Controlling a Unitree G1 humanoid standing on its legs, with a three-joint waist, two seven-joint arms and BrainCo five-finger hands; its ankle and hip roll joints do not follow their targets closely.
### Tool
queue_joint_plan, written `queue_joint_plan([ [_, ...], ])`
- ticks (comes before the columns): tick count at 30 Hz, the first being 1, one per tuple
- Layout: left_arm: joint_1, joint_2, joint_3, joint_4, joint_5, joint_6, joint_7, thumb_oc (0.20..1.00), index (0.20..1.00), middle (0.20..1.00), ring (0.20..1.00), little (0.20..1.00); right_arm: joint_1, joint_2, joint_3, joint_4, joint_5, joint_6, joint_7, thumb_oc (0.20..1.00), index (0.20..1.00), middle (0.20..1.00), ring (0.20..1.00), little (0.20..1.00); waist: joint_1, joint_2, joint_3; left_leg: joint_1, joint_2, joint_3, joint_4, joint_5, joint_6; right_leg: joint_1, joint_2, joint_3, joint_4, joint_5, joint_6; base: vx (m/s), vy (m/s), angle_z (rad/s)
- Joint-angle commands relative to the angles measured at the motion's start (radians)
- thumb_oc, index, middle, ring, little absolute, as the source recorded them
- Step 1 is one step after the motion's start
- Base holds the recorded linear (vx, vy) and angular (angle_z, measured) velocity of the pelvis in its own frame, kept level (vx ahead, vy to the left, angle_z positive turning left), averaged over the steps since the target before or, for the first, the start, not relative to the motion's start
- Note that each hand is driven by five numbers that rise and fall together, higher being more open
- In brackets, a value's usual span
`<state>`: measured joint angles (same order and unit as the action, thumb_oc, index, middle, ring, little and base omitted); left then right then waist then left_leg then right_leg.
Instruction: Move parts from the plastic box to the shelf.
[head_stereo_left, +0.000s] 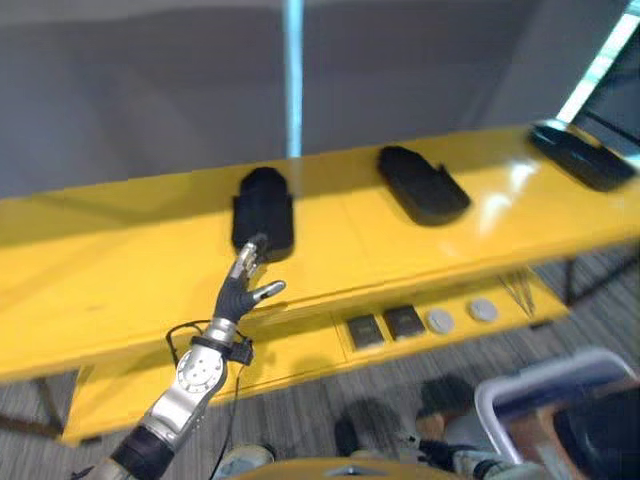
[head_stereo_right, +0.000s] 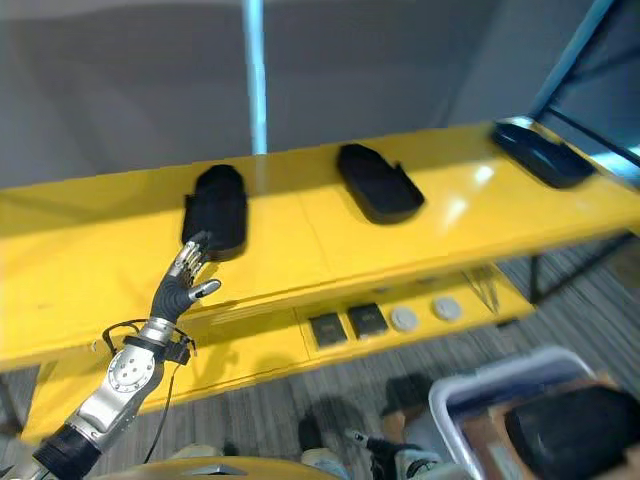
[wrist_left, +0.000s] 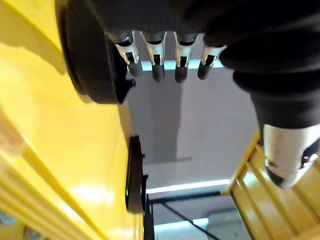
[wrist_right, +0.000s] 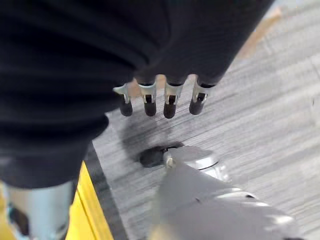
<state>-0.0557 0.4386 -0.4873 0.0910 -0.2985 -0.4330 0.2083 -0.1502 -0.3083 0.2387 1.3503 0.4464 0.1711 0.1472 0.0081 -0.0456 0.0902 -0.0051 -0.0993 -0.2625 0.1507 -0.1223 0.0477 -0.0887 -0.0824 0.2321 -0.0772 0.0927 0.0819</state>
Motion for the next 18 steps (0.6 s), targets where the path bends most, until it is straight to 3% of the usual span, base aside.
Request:
queue_joint_plan([
  [1,-0.070,0.018,0.023,-0.078,0.036,-0.037,0.020,1.000,1.000,1.000,1.000,1.000,0.029,-0.014,-0.034,0.040,0.013,0.005,-0.005,1.000,1.000,1.000,1.000,1.000,-0.017,0.020,0.026,-0.010,0.039,0.030,0.010,0.010,-0.015,0.073,0.030,-0.060,0.135,-0.045,-0.015,-0.05,0.229,-0.73],
  [4,-0.065,0.045,0.025,-0.083,0.037,-0.032,0.004,1.000,1.000,1.000,1.000,1.000,0.049,-0.021,-0.069,0.026,-0.003,-0.025,-0.005,1.000,1.000,1.000,1.000,1.000,-0.037,0.023,0.035,0.013,0.009,0.047,-0.011,-0.002,0.004,0.028,0.010,-0.058,0.135,0.002,0.012,-0.10,0.216,-0.62],
  [7,-0.060,0.068,0.028,-0.080,0.023,-0.053,-0.015,1.000,1.000,1.000,1.000,1.000,0.078,-0.009,-0.090,0.009,0.009,-0.047,0.024,1.000,1.000,1.000,1.000,1.000,-0.047,0.019,0.050,0.040,0.003,0.086,-0.030,-0.007,0.010,-0.033,-0.020,-0.117,0.135,0.060,0.042,-0.14,0.110,-0.64],
  [10,-0.058,0.068,0.042,-0.071,0.042,-0.064,-0.024,1.000,1.000,1.000,1.000,1.000,0.084,0.002,-0.089,-0.004,-0.029,-0.046,0.017,1.000,1.000,1.000,1.000,1.000,-0.035,0.021,0.057,0.050,0.015,0.152,-0.046,0.003,0.007,-0.042,-0.037,-0.210,0.149,0.057,0.044,-0.16,0.034,-0.98],
  [11,-0.082,0.058,0.031,-0.052,0.048,-0.057,-0.032,1.000,1.000,1.000,1.000,1.000,0.098,0.013,-0.076,-0.001,-0.047,-0.045,0.010,1.000,1.000,1.000,1.000,1.000,-0.032,0.027,0.056,0.056,0.034,0.208,-0.064,0.004,0.018,-0.016,-0.022,-0.257,0.174,0.008,0.029,-0.14,-0.016,-1.61],
  [13,-0.097,0.051,0.020,-0.056,0.052,-0.038,-0.032,1.000,1.000,1.000,1.000,1.000,0.103,0.019,-0.077,0.003,-0.033,-0.036,-0.004,1.000,1.000,1.000,1.000,1.000,-0.030,0.026,0.047,0.057,0.037,0.226,-0.081,0.011,0.021,0.001,-0.018,-0.278,0.165,-0.006,0.022,-0.07,-0.101,-1.22],
  [14,-0.111,0.047,0.011,-0.061,0.052,-0.006,-0.020,1.000,1.000,1.000,1.000,1.000,0.115,0.020,-0.086,0.003,-0.039,-0.027,-0.017,1.000,1.000,1.000,1.000,1.000,-0.030,0.020,0.034,0.066,0.044,0.269,-0.099,0.011,0.011,0.018,-0.035,-0.324,0.113,0.009,0.030,0.00,-0.157,-0.78],
  [18,-0.116,0.039,0.002,-0.057,0.049,0.022,-0.008,1.000,1.000,1.000,1.000,1.000,0.128,0.022,-0.096,0.001,-0.070,-0.040,-0.015,1.000,1.000,1.000,1.000,1.000,-0.037,0.015,0.030,0.079,0.068,0.329,-0.099,0.000,-0.006,0.032,-0.048,-0.354,0.057,0.032,0.039,0.05,-0.214,-0.66],
])
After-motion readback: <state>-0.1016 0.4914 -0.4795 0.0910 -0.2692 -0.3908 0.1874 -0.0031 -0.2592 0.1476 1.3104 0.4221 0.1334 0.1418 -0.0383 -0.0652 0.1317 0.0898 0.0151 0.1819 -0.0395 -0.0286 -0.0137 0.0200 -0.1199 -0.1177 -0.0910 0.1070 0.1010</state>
